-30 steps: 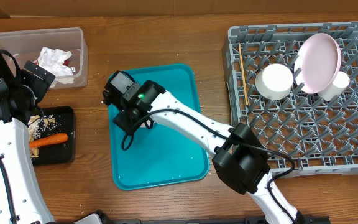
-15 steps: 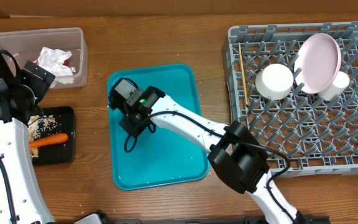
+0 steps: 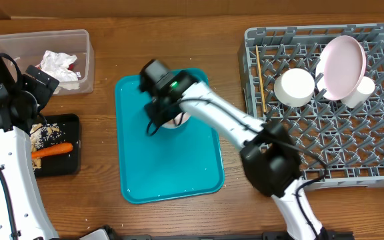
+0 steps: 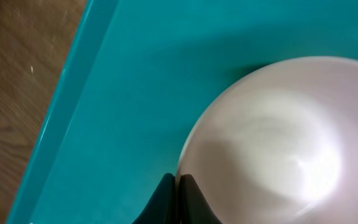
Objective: Sort waste into correct bins and load items into the dishwasher rack
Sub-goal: 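Carry the pink bowl to the rack and set it down inverted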
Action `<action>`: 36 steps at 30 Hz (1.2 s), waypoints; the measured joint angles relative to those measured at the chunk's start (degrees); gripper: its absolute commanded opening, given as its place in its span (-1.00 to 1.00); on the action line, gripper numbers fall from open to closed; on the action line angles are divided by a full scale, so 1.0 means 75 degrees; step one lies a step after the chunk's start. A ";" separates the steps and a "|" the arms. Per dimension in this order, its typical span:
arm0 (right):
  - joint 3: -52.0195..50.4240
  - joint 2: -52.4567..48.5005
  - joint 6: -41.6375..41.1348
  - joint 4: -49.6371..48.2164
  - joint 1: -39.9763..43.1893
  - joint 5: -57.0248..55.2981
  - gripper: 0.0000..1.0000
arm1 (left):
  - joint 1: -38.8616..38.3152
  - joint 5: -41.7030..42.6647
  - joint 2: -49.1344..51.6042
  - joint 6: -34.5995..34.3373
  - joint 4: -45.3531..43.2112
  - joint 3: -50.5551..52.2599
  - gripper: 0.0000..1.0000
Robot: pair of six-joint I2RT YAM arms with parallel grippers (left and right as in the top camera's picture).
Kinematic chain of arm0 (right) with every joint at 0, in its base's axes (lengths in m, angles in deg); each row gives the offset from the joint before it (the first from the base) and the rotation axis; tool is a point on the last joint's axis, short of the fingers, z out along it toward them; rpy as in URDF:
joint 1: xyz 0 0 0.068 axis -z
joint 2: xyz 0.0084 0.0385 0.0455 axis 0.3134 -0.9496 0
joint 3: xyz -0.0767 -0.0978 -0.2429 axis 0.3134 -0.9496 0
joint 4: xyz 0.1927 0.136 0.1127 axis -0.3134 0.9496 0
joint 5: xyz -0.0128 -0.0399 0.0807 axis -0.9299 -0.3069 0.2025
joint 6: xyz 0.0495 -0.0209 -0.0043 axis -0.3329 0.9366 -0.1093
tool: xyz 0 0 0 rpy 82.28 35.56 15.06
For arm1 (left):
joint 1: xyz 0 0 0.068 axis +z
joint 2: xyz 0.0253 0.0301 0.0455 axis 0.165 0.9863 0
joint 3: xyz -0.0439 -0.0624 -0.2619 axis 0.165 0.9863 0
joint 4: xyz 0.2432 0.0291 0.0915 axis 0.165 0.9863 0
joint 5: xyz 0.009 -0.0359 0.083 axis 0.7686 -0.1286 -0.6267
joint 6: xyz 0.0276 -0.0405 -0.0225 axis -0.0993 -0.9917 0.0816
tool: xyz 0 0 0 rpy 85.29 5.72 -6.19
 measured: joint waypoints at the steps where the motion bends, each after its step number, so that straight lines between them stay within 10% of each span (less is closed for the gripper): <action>1: 0.0000 0.0146 -0.0119 0.0122 0.0195 0.0079 -0.92 | 0.0000 0.0000 0.0000 0.0000 0.0000 0.0000 1.00; 24: -0.0015 0.5074 -0.2008 0.3462 0.5214 0.0577 -0.92 | 0.0000 0.0000 0.0000 0.0000 0.0000 0.0000 1.00; 36: -0.3130 0.6551 -0.0618 0.2157 0.7912 0.3258 -0.92 | 0.0000 0.0000 0.0000 0.0000 0.0000 0.0000 0.99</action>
